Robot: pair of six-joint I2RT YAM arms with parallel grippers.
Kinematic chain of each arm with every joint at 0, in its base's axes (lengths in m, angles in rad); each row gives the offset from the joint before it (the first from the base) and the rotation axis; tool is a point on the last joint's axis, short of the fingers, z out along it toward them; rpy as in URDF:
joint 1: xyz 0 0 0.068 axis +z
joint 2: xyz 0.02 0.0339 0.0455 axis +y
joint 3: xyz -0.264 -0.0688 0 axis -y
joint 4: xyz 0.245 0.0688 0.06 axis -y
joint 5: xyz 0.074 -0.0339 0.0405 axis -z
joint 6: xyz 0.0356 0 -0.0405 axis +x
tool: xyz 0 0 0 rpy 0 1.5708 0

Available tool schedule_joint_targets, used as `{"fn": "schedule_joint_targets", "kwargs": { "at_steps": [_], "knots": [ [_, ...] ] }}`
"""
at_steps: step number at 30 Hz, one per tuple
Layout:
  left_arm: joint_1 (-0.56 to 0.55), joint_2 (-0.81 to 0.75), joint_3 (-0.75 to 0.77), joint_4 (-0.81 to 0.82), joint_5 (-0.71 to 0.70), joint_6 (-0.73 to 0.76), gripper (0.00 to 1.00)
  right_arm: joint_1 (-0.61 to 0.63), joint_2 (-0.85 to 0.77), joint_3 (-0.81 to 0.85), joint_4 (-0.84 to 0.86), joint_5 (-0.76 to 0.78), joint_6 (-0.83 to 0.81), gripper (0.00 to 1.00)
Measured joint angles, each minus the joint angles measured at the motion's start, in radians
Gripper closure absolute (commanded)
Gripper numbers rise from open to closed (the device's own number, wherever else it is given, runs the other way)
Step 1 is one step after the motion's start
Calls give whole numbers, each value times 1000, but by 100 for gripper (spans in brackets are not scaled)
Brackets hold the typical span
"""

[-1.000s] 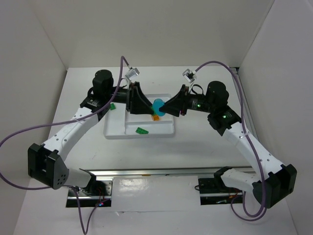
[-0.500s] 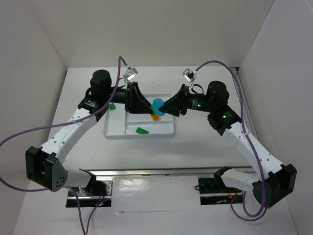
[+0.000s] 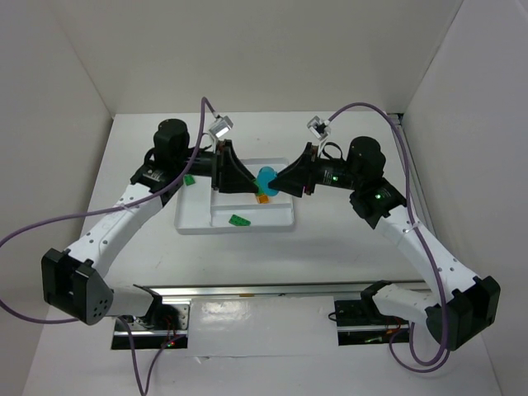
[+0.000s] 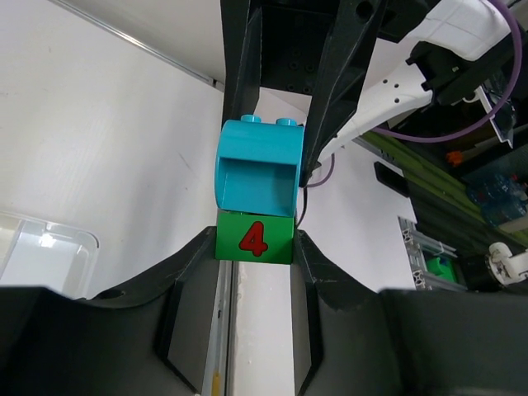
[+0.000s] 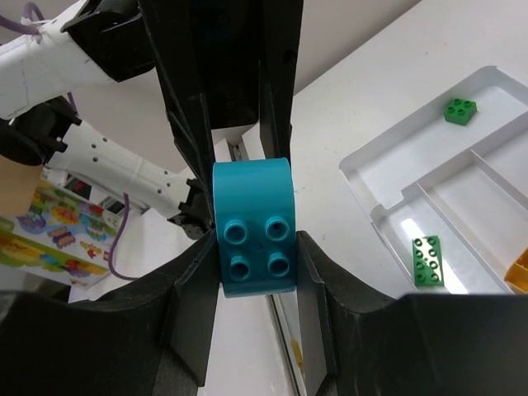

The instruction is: Sort the legos into containers by color

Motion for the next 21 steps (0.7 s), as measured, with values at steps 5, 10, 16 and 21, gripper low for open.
{"fn": "schedule_joint_targets", "kwargs": {
  "at_steps": [5,10,16,21],
  "knots": [
    [-2,-8,0,-24,-36,20,100,-9,-1,-2,-5,5,-10,75],
    [21,-8,-2,-48,-67,24,100,-32,-18,-3,-9,42,-7,75],
    [55,-8,-2,-83,-97,40,100,-35,-44,-6,-11,72,-8,75],
    [93,-8,0,-158,-154,69,100,-35,-48,-6,-35,122,-20,75]
  ]
}}
